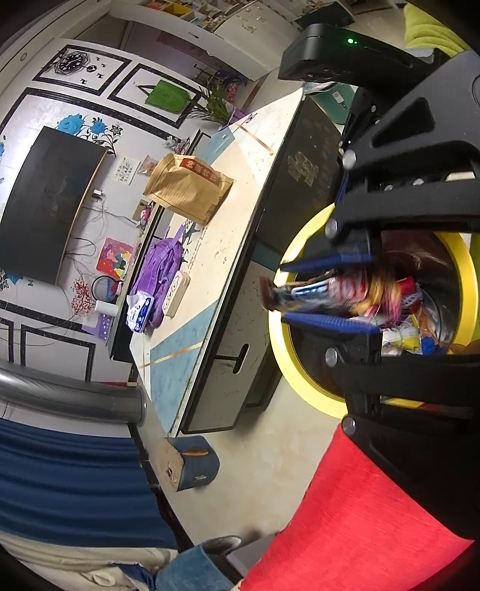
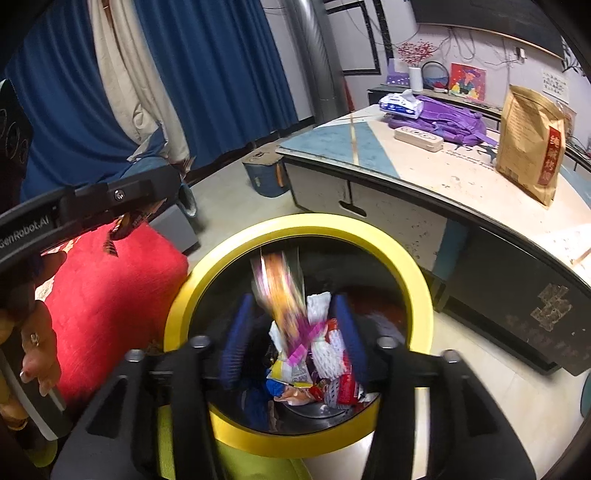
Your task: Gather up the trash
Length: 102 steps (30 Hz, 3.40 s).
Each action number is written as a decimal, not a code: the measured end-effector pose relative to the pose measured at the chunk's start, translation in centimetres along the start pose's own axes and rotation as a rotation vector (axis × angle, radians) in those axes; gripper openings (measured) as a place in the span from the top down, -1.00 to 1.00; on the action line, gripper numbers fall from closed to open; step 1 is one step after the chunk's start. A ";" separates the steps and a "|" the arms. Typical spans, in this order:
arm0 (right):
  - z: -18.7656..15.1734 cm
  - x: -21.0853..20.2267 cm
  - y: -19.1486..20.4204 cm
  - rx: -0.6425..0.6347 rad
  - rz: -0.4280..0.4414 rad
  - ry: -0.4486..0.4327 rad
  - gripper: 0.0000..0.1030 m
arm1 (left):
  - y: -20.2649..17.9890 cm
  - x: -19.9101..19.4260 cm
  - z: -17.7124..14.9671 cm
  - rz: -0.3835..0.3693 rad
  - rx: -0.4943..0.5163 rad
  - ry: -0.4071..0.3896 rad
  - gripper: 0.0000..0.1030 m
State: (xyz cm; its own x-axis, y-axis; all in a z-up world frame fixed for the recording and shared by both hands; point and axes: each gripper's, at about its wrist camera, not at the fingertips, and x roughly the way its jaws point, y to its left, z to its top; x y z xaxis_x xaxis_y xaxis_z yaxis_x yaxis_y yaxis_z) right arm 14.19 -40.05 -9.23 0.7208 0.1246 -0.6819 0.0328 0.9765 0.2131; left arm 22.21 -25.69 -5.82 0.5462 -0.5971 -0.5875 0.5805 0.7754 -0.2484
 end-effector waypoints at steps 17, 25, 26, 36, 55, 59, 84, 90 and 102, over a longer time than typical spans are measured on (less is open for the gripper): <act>0.3 -2.7 0.2 -0.011 -0.048 -0.070 -0.86 | 3.2 -4.8 -0.7 0.100 -0.110 -0.021 -0.79; 0.5 -5.4 6.6 -0.135 0.013 -0.159 -0.88 | 6.1 -11.8 -3.1 0.261 -0.121 -0.108 -0.79; 0.5 -5.7 7.5 -0.143 0.023 -0.177 -0.88 | 6.3 -12.5 -3.4 0.279 -0.120 -0.117 -0.79; -1.9 -8.8 14.2 -0.204 0.030 -0.341 -0.88 | 7.9 -20.5 -8.5 0.430 -0.124 -0.237 -0.79; -5.9 -12.3 18.4 -0.287 0.071 -0.565 -0.88 | 6.9 -26.3 -13.0 0.527 -0.131 -0.397 -0.79; -5.9 -12.0 18.4 -0.281 0.062 -0.552 -0.88 | 7.0 -26.3 -13.1 0.530 -0.137 -0.398 -0.79; -6.1 -11.4 18.3 -0.281 0.065 -0.536 -0.88 | 7.0 -26.3 -13.2 0.531 -0.125 -0.402 -0.79; -6.2 -11.3 18.3 -0.280 0.064 -0.535 -0.88 | 7.1 -26.3 -13.2 0.533 -0.126 -0.401 -0.79; -6.3 -11.2 18.4 -0.281 0.067 -0.531 -0.88 | 7.0 -26.3 -13.2 0.534 -0.124 -0.402 -0.79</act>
State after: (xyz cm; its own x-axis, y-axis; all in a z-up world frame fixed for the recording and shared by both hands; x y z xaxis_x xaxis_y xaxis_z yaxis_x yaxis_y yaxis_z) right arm 2.39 -22.40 -2.12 0.9644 0.1529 -0.2157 -0.1562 0.9877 0.0014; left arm 3.95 -1.88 -2.26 0.9346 -0.1370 -0.3282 0.1083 0.9886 -0.1042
